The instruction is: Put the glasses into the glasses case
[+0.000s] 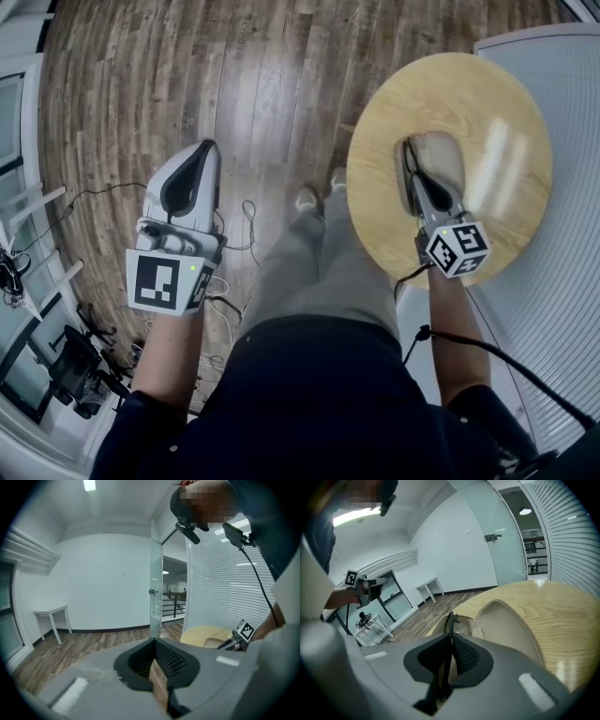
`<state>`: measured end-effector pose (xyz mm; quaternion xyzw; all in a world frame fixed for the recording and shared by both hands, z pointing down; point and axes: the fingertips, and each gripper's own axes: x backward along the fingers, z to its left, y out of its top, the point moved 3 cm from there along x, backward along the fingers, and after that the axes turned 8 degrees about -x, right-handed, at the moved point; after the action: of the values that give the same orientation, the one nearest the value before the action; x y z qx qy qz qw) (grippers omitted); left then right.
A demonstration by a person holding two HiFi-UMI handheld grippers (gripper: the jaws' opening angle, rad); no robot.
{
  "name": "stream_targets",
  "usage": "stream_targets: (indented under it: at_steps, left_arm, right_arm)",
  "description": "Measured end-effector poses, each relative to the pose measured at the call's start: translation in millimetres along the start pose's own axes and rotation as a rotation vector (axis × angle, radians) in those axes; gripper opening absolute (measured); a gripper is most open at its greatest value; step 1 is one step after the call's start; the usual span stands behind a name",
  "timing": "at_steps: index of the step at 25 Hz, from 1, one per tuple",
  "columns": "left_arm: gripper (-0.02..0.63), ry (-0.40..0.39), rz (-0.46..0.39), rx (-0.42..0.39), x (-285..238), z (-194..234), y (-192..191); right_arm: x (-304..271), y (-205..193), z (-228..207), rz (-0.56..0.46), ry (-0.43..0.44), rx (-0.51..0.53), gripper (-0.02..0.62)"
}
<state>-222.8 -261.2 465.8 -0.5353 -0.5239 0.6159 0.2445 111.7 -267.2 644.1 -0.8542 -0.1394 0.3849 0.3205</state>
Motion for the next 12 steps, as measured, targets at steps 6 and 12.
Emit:
stream_targets:
  at_steps: [6,12]
  left_arm:
    - [0.003,0.006,-0.002,0.002,4.9,1.0,1.4]
    - [0.003,0.007,-0.003,-0.001,6.9,0.0,-1.5]
  right_arm:
    - [2.7,1.8,5.3,0.015,-0.006,0.014,0.034]
    - [0.8,-2.0,3.7,0.035,-0.019,0.002,0.034]
